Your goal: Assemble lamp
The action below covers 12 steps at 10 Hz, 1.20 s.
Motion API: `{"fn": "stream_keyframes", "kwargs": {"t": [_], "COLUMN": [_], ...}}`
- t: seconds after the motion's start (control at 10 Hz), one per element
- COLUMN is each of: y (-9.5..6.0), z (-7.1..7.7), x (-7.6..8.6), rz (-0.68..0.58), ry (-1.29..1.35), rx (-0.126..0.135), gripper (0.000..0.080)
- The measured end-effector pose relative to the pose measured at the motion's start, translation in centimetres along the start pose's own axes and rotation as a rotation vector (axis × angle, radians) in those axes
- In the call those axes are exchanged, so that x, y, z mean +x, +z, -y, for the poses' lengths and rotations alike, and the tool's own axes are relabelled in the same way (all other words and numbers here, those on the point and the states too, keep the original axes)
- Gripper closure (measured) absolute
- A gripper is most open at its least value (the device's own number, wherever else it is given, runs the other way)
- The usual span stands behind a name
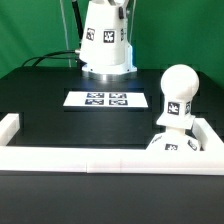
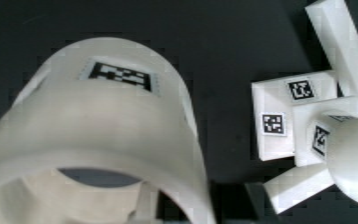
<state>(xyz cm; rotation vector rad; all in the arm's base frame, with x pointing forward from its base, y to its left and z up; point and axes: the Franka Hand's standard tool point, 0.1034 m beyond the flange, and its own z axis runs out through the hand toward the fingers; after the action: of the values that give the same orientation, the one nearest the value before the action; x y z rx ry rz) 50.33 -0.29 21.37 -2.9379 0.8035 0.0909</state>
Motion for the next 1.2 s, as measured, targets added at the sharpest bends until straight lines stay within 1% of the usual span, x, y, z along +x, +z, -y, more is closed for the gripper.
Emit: {"fn": "stream_keyframes", "kwargs": {"t": [0.1, 0.2, 0.3, 0.4, 0.6, 0.7, 0.8, 1.2], "y": [-0.6, -0.9, -1.0, -1.4, -2.3, -2.8, -2.5, -2.4], "z": [1.5, 3.8, 5.5, 7.2, 10.0, 11.0, 10.6, 10.6], "x": [0.1, 0.3, 0.1, 0.1, 0.8, 1.2, 1.2, 1.2], "rz": [-0.003, -0.012, -0.017, -0.025, -0.04, -0.044, -0.043, -0.041], "ry": [0.0, -0.002, 0.009, 0.021, 0.045, 0.041, 0.041, 0.041], "rx": [0.013, 0.029, 0.035, 0.039, 0.049, 0.052, 0.051, 0.048], "gripper": [0.0755, 0.0755, 0.0755, 0.0755, 0.0755, 0.0755, 0.0755, 0.0755]}}
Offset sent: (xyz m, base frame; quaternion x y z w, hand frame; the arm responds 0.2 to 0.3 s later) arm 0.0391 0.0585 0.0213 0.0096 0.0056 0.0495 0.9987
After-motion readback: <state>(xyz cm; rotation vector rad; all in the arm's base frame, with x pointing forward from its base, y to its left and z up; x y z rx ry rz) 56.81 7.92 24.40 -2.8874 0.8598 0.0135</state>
